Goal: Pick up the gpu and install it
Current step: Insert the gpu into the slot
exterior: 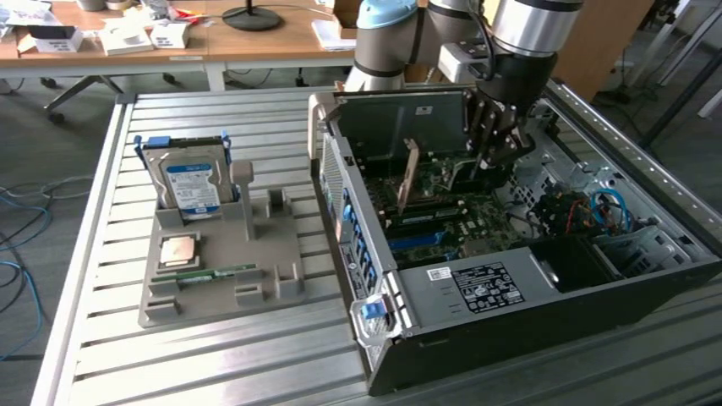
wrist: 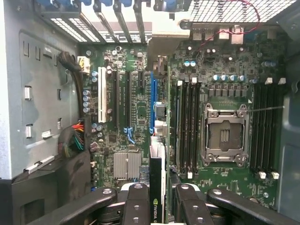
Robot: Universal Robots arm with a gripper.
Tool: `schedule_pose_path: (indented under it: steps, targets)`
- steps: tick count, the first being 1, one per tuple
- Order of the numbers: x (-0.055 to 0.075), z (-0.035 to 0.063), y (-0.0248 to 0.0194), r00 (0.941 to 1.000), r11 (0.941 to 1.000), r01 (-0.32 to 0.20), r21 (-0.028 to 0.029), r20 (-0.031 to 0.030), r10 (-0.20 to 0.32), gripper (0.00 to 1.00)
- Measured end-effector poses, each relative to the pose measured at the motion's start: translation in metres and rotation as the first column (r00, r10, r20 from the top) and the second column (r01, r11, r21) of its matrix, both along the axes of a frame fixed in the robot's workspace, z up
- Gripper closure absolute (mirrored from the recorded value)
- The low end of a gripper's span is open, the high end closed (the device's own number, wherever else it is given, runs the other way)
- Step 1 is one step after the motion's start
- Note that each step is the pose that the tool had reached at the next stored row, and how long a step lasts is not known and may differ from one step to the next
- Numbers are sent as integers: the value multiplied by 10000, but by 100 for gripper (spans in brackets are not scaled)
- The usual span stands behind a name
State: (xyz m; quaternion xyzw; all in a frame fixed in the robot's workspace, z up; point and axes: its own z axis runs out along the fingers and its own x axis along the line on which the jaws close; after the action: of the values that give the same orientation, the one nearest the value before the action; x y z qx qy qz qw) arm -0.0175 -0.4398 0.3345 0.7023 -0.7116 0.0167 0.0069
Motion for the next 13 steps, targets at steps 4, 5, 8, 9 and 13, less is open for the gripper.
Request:
schedule_pose_path:
  steps: [4, 5, 8, 9, 13]
  targets:
    - [-1, -3, 0, 10000, 10000, -21, 0, 0, 21, 74]
    - [-1, -5, 0, 10000, 10000, -21, 1, 0, 21, 74]
    - [-9, -28, 0, 10000, 10000, -27, 1, 0, 27, 74]
    - [-10, -39, 0, 10000, 10000, -37, 2, 0, 37, 74]
    - [-11, -81, 0, 10000, 10000, -89, 1, 0, 89, 74]
